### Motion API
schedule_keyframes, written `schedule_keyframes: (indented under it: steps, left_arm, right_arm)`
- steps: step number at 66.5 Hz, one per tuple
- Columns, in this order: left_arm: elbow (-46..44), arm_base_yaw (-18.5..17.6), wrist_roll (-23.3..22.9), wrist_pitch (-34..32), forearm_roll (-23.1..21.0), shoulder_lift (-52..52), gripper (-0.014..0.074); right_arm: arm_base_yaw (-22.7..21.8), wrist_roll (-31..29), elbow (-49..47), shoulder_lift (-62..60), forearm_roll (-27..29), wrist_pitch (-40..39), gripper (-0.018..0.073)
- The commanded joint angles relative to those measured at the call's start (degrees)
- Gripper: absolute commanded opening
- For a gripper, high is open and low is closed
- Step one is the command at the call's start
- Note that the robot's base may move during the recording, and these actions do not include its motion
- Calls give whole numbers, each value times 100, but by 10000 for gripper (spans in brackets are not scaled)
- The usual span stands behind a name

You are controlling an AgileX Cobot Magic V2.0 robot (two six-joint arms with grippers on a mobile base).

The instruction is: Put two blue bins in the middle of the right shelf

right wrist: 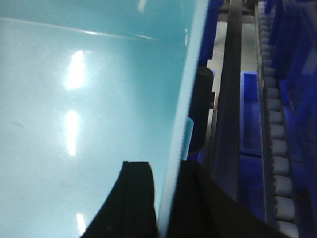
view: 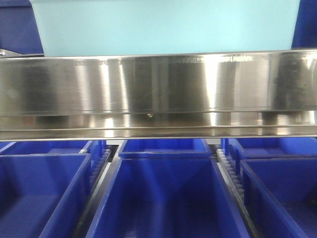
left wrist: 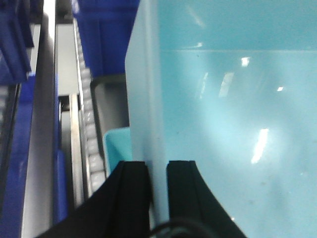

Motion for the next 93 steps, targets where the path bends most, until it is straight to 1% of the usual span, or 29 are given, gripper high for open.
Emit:
schedule_keyframes:
  steps: [1,12,27,36,40,43,47,49,55,61,62,63,68,71,82,93]
  left_arm:
    - [18,6,-25,159,-75,7,-111]
    - [31,6,-25,396,-15,251,-111]
    - [31,6,-25,635,-4,519,-111]
    - [31,6,-13,754,90,558,-111]
    - [31,6,54,764,118,558,-97]
    - [31,6,122,764,118,558,-60]
    - [31,6,122,764,118,558,11]
    - [31,6,122,777,118,558,70]
    - [31,6,122,777,118,558,259]
    - [31,6,122,777,118,558,430]
    - [31,6,122,777,118,558,456]
    - [31,6,122,777,118,558,491]
    - [31,6,122,777,118,558,584]
    - [31,6,122,788,127,558,615]
    - [31,6,122,810,260,513,610]
    - [99,10,122,1035,325,525,608]
  right_arm:
    - [0,-137,-33,92,-8,-302,-153]
    - [0,-137,-33,257,-162,-287,-153]
    - [0,-137,-33,385,-183,-87,-153]
    - [0,-137,-33,457,-183,0,-153]
    - [0,-137,-33,458,-183,25,-153]
    - [0,-137,-33,458,-183,50,-139]
    - [0,-137,-33,458,-183,77,-85]
    - [0,-137,-33,458,-183,120,-32]
    - [0,-137,-33,458,-183,206,158]
    - [0,-137,-33,458,-183,259,365]
    - [0,-137,-33,458,-183,274,415]
    - [0,-137,-33,458,-183,287,447]
    - [0,-137,-33,436,-183,300,573]
    - [0,-137,-33,434,-183,340,570]
    - [0,-137,-43,424,-183,564,568]
    - [0,-94,-3,424,-188,636,568]
